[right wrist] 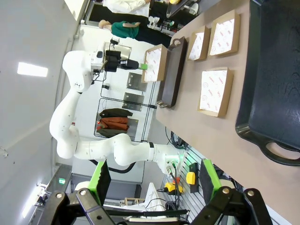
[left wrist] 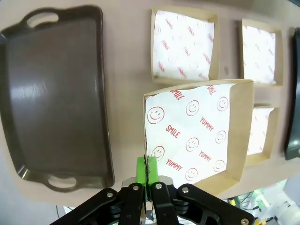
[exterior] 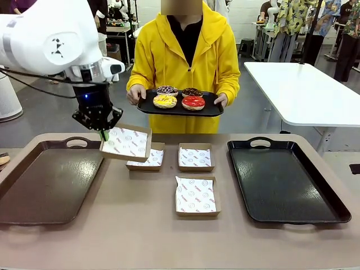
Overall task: Individually package the donuts and arrange them on the tray.
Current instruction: Pick up one Paper togo box, then place the picked Paper togo box on the Handle tray while simultaneously picking up another Paper togo box from the table with the other hand.
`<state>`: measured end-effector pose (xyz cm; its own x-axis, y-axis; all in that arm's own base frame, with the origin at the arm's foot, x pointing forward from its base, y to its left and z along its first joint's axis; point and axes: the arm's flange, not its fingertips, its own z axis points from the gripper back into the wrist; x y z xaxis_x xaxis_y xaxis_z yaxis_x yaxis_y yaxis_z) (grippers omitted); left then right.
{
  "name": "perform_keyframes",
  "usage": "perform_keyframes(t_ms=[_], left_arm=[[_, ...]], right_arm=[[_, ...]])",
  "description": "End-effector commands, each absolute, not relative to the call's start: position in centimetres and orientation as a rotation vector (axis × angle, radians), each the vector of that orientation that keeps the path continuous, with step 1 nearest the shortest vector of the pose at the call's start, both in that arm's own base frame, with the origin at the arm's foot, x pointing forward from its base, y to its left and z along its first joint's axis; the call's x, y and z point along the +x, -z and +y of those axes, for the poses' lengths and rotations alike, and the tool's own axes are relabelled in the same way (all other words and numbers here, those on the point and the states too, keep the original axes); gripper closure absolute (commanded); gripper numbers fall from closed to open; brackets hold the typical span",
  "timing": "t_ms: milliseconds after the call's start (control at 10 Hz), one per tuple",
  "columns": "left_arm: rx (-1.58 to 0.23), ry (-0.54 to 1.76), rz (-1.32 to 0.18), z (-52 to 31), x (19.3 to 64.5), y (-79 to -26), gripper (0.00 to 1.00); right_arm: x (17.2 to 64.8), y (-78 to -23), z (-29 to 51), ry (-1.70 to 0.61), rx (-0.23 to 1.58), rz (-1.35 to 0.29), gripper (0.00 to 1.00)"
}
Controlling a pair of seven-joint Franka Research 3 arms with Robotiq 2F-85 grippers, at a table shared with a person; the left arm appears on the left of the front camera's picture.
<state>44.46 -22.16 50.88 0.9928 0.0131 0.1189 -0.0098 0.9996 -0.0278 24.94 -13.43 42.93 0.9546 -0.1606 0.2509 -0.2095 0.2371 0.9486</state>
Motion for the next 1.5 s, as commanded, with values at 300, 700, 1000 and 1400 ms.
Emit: perform_keyframes(t_ms=[300,700,1000,1400], left_arm=[[-0.036,0.086,-0.082,-23.0,50.4,-49.2,1.0],[-0.032,0.037,-0.096,-23.1,48.9,-49.6,1.0],[-0.032,0.037,-0.096,-23.1,48.9,-49.6,1.0],[-0.032,0.037,-0.096,-23.1,48.9,-49.6,1.0]], right_arm=[[25.0,-43.0,-13.5,-0.044,1.349,-0.336,0.0],[25.0,-43.0,-13.5,-0.044,1.349,-0.336,0.0],[25.0,-43.0,-13.5,-0.044,1.349,-0.336,0.0],[25.0,-43.0,-13.5,-0.044,1.349,-0.336,0.0]])
